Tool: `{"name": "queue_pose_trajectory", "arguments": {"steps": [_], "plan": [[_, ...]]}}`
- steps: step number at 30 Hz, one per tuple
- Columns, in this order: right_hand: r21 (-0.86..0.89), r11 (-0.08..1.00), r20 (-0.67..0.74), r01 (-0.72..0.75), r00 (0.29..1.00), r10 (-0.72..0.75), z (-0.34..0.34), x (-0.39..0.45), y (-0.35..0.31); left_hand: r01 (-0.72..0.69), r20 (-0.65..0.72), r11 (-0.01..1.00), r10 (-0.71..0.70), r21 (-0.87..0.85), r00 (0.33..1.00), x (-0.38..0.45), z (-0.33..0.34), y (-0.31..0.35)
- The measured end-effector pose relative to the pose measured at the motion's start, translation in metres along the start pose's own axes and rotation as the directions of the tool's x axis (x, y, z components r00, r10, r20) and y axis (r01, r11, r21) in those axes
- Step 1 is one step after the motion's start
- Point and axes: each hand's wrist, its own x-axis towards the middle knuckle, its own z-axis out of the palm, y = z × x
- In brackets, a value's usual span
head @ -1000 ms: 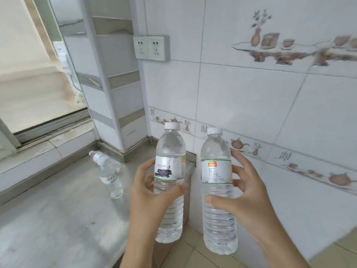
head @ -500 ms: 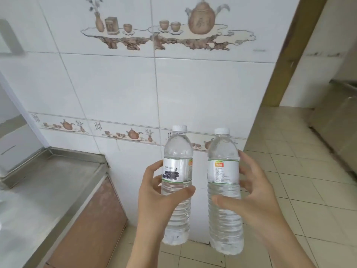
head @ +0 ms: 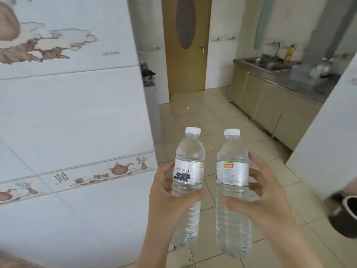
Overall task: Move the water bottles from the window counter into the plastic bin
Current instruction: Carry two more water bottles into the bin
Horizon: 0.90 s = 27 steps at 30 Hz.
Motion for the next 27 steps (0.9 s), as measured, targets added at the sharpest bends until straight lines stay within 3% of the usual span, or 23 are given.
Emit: {"name": "queue_pose_trajectory", "arguments": {"steps": [16,27], "plan": [[-0.038,0.999,-0.377,-0.018,0.926,0.002,-0.089,0.205,0.018,-0.044,0.382,0.999,0.034,0.018,0.924,0.215,0.194,0.023],[-0.022,0.999,-0.437,-0.045,0.899,0.031,-0.172,0.337,0.057,-0.036,0.422,0.999,0.016,0.039,0.906,0.318,0.326,0.017]]}}
